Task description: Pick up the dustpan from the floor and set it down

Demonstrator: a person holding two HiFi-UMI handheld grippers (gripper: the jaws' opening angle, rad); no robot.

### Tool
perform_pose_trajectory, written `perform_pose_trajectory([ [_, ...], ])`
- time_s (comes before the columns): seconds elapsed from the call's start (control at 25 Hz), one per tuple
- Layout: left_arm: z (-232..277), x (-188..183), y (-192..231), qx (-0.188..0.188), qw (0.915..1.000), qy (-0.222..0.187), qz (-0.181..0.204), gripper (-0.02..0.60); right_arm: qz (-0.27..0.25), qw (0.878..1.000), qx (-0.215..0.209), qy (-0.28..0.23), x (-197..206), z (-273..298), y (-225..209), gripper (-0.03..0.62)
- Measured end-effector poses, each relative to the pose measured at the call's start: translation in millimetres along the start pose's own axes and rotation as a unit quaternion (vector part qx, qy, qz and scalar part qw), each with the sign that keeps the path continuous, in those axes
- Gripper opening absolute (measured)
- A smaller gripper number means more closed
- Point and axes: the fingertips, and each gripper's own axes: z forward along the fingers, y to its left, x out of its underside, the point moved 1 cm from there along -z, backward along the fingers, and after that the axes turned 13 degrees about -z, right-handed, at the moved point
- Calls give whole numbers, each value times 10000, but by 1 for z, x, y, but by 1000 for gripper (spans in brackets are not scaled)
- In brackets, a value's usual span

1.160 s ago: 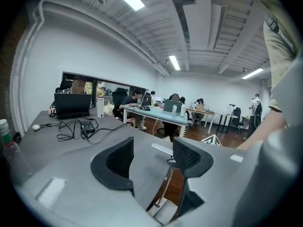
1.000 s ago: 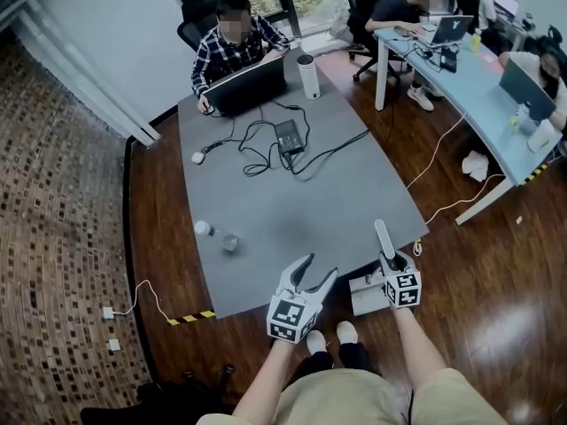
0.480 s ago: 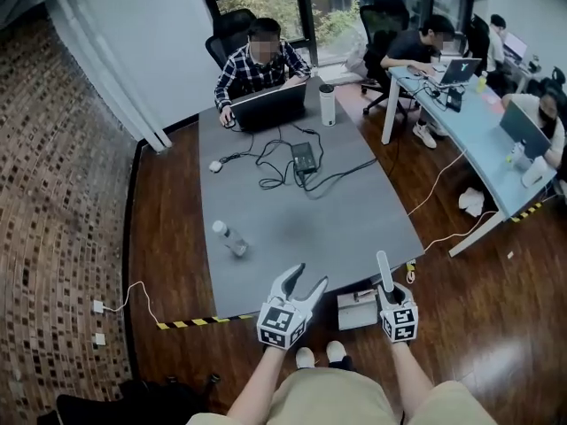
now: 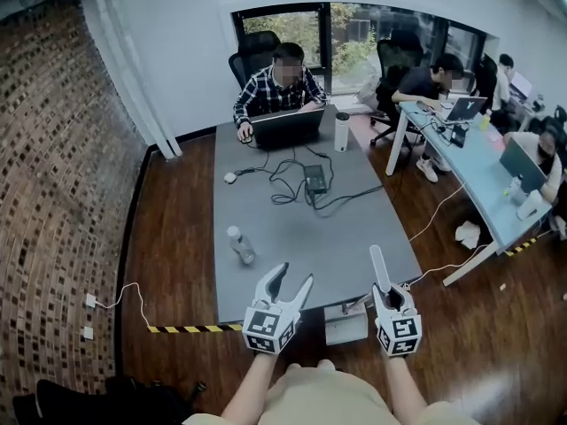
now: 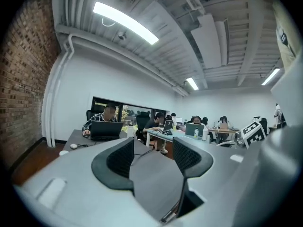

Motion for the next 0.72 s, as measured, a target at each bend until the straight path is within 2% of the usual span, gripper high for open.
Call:
perform_pose_trajectory([
  [0.12, -11, -31, -10, 47, 9996, -275, 109, 249, -70, 9994, 137, -308, -46, -3, 5, 115],
  [0.24, -26, -62, -15, -155, 9972, -668, 291, 249, -18, 9971, 302, -694, -84, -12, 8, 115],
  [0.36, -39, -85, -19, -269, 9950, -882, 371, 249, 18, 9945, 269, -1017, -112, -18, 14, 115],
  [0.64, -61, -110, -22, -510, 9917, -1119, 387, 247, 216, 9874, 184, -1558, -171, -36, 23, 115],
  [0.72, -71, -124, -24, -660, 9884, -1296, 441, 245, 246, 9857, 161, -1660, -188, -40, 25, 115],
])
